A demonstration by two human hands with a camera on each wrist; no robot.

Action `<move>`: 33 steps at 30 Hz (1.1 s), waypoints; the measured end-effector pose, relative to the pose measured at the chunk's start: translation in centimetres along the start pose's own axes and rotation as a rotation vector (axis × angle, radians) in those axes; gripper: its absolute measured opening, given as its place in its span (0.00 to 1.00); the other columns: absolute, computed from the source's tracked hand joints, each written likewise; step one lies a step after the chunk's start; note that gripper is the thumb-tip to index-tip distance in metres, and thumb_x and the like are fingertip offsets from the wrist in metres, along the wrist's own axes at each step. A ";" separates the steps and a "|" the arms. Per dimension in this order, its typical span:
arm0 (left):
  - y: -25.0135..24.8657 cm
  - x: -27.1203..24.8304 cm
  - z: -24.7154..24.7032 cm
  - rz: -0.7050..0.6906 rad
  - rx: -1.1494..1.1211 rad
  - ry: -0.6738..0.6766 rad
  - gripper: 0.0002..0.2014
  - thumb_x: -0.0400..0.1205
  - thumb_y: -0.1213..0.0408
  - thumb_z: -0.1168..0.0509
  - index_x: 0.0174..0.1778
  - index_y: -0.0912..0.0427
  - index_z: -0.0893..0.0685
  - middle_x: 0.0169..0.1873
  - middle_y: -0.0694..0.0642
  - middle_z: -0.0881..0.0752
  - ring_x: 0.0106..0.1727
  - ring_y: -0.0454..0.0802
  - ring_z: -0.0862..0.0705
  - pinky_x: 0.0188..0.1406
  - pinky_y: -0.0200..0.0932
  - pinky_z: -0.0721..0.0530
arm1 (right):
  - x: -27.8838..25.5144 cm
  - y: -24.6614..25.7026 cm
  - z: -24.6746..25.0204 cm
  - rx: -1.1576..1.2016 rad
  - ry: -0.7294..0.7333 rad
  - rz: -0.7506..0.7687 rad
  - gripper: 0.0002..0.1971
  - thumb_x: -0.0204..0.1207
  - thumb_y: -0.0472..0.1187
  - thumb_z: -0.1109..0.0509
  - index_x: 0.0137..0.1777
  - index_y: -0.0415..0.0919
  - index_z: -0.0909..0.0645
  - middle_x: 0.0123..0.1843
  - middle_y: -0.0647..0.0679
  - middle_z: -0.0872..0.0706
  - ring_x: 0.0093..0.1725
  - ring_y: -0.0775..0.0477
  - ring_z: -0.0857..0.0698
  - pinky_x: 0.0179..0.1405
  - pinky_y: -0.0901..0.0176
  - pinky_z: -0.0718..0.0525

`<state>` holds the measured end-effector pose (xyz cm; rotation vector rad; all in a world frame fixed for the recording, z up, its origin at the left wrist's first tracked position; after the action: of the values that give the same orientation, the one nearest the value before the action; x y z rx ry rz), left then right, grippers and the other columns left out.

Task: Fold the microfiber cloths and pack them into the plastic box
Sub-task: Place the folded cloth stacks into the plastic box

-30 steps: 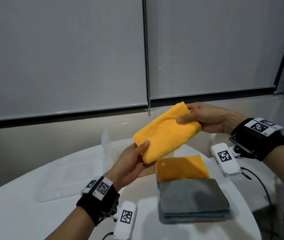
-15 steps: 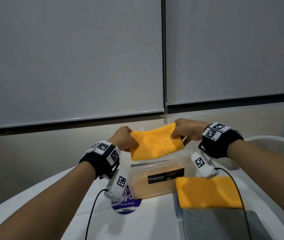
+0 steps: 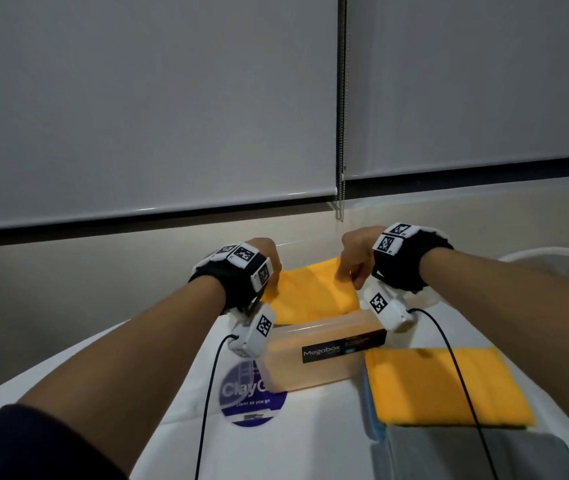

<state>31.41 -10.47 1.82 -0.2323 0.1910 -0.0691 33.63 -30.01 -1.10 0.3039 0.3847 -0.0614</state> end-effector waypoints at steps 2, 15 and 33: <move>0.4 0.2 0.4 -0.010 -0.004 0.001 0.07 0.77 0.67 0.25 0.48 0.63 0.12 0.43 0.57 0.09 0.46 0.56 0.08 0.43 0.43 0.11 | -0.2 0.1 -0.1 0.073 0.041 -0.022 0.23 0.71 0.48 0.18 0.50 0.28 0.19 0.42 0.37 0.07 0.48 0.37 0.06 0.61 0.37 0.13; -6.8 -6.8 3.4 -0.186 -0.354 0.041 0.13 0.82 0.63 0.27 0.50 0.72 0.14 0.37 0.61 0.07 0.41 0.55 0.06 0.48 0.53 0.07 | -12.1 1.3 4.4 0.385 0.047 0.180 0.14 0.79 0.40 0.23 0.54 0.28 0.16 0.48 0.32 0.08 0.42 0.40 0.10 0.47 0.49 0.09; -15.3 -21.2 -15.6 -0.600 -0.199 0.152 0.06 0.76 0.62 0.23 0.46 0.58 0.07 0.44 0.53 0.07 0.48 0.49 0.10 0.49 0.47 0.11 | -25.5 -18.4 -10.9 0.250 -0.025 -0.052 0.10 0.71 0.36 0.21 0.49 0.31 0.12 0.44 0.38 0.08 0.35 0.50 0.12 0.33 0.60 0.13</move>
<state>6.90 -26.91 -5.66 -0.4785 0.2749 -0.6671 3.94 -44.19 -6.25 0.5398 0.3607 -0.1652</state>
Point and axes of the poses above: each hand's wrist, its own x-axis towards the middle knuckle, its own z-axis out of the back of the hand, y = z × x, the point moved 9 cm from there along x, towards the middle knuckle
